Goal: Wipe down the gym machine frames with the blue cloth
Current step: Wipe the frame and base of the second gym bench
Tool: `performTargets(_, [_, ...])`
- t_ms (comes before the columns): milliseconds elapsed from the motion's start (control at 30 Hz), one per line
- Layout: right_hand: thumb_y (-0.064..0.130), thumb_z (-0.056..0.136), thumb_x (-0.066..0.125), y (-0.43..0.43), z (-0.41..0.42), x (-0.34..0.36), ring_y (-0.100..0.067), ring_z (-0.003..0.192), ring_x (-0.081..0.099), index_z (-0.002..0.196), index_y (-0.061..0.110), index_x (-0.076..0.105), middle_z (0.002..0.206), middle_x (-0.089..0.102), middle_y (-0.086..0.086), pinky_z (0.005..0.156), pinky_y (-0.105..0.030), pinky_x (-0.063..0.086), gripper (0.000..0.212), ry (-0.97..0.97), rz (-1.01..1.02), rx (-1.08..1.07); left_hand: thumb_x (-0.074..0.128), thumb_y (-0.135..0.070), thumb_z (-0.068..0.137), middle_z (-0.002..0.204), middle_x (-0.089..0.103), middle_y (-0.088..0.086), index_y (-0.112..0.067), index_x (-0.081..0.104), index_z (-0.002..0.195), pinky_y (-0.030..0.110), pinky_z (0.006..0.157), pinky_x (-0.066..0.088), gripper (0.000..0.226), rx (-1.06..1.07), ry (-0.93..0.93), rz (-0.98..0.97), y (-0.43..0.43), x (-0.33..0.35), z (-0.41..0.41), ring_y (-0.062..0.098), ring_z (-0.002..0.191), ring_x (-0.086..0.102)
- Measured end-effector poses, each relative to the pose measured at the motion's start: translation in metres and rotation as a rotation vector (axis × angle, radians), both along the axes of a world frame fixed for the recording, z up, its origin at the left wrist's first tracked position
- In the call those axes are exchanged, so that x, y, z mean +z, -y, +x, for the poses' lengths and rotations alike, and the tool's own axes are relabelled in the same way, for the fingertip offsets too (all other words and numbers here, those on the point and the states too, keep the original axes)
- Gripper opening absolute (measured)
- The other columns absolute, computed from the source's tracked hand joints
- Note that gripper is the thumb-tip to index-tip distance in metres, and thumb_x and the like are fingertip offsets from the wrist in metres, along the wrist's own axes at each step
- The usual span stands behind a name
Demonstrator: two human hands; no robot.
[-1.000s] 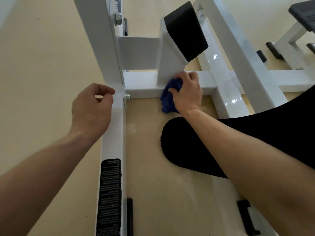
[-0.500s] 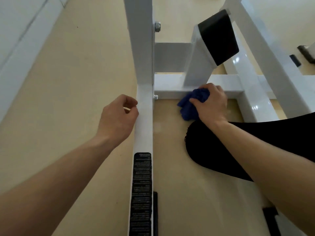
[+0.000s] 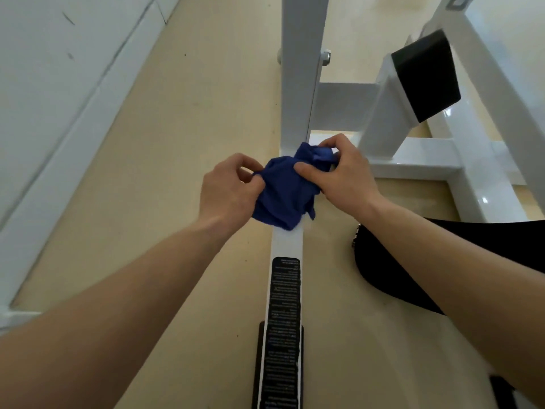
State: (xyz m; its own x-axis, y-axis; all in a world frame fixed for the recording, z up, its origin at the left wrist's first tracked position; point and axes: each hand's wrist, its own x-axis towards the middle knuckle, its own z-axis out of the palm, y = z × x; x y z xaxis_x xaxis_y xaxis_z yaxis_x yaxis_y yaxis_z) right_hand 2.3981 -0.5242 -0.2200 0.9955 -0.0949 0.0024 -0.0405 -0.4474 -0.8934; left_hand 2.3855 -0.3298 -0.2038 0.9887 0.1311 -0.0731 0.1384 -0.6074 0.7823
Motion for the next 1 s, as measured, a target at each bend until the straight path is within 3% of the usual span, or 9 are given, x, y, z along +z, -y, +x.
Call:
performTargets(133, [0.041,0.085,0.066,-0.002,-0.001,0.007,-0.011,0.076,0.061,0.092,0.029,0.055,0.084,0.063,0.013,0.065,-0.029,0.045,0.018,-0.119,-0.163,-0.075,0.055,-0.022,0.089,0.085,0.063,-0.012,-0.03,0.061,0.099,0.029,0.066,0.049,0.014,0.069,0.035,0.072,0.001,-0.001,0.006,0.01,0.078,0.063])
performTargets(233, [0.04,0.089,0.056,0.0,-0.012,0.002,-0.018,0.099,0.054,0.12,0.03,0.048,0.112,0.054,0.007,0.079,-0.033,0.042,0.034,-0.204,-0.453,-0.104,0.049,-0.028,0.094,0.109,0.058,-0.007,-0.031,0.067,0.105,0.031,0.081,0.047,0.021,0.042,0.029,0.146,0.012,-0.012,0.004,0.014,0.1,0.058])
performTargets(267, [0.039,0.092,0.053,0.0,-0.018,-0.003,-0.019,0.106,0.051,0.128,0.03,0.046,0.122,0.05,0.004,0.084,-0.034,0.042,0.037,-0.169,-0.458,-0.107,0.048,-0.032,0.096,0.112,0.059,-0.005,-0.029,0.069,0.107,0.029,0.084,0.046,0.024,0.026,0.011,0.132,0.017,-0.017,0.001,0.015,0.104,0.057])
performTargets(367, [0.033,0.099,0.047,-0.006,-0.039,-0.017,-0.013,0.12,0.048,0.139,0.029,0.047,0.136,0.05,0.004,0.104,-0.039,0.043,0.04,-0.039,-0.269,0.027,0.047,-0.034,0.099,0.099,0.064,-0.007,-0.023,0.064,0.11,0.015,0.067,0.042,0.023,-0.04,-0.099,-0.078,0.034,-0.033,-0.013,0.012,0.088,0.059])
performTargets(467, [0.03,0.102,0.047,-0.017,-0.065,-0.027,-0.004,0.142,0.031,0.152,0.027,0.035,0.155,0.036,0.011,0.118,-0.023,0.024,0.052,-0.047,-0.247,0.171,0.046,-0.029,0.102,0.098,0.06,-0.011,-0.023,0.055,0.123,0.005,0.061,0.037,0.024,-0.065,-0.159,-0.186,0.038,-0.047,-0.029,0.0,0.079,0.054])
performTargets(600, [0.032,0.104,0.043,-0.027,-0.068,-0.028,0.006,0.144,0.007,0.149,0.043,0.026,0.163,0.012,0.015,0.107,0.0,0.006,0.049,-0.046,-0.3,0.253,0.04,-0.025,0.104,0.102,0.063,-0.007,-0.025,0.052,0.132,0.01,0.064,0.037,0.03,-0.085,-0.163,-0.219,0.034,-0.053,-0.028,0.008,0.084,0.056])
performTargets(767, [0.031,0.105,0.041,-0.028,-0.015,-0.026,-0.01,0.151,0.013,0.154,0.032,0.03,0.165,0.01,0.007,0.117,-0.023,0.017,0.05,-0.125,-0.415,0.215,0.037,-0.022,0.104,0.116,0.066,0.007,-0.016,0.055,0.13,0.028,0.084,0.043,0.032,-0.092,-0.204,-0.285,0.039,-0.059,0.027,0.024,0.103,0.06])
performTargets(900, [0.026,0.104,0.041,-0.036,0.002,-0.027,-0.016,0.148,0.024,0.153,0.034,0.033,0.165,0.014,0.006,0.111,-0.024,0.023,0.05,-0.097,-0.499,0.167,0.036,-0.019,0.104,0.119,0.065,0.007,-0.017,0.055,0.135,0.02,0.079,0.036,0.036,-0.103,-0.189,-0.326,0.037,-0.063,0.042,0.021,0.105,0.059])
performTargets(1000, [0.021,0.102,0.044,-0.036,-0.031,-0.02,-0.015,0.147,0.028,0.152,0.036,0.034,0.164,0.016,0.01,0.108,-0.022,0.024,0.053,-0.113,-0.515,0.212,0.036,-0.021,0.106,0.115,0.065,0.0,-0.024,0.052,0.139,0.01,0.071,0.037,0.037,-0.12,-0.197,-0.363,0.026,-0.061,0.001,0.013,0.099,0.058])
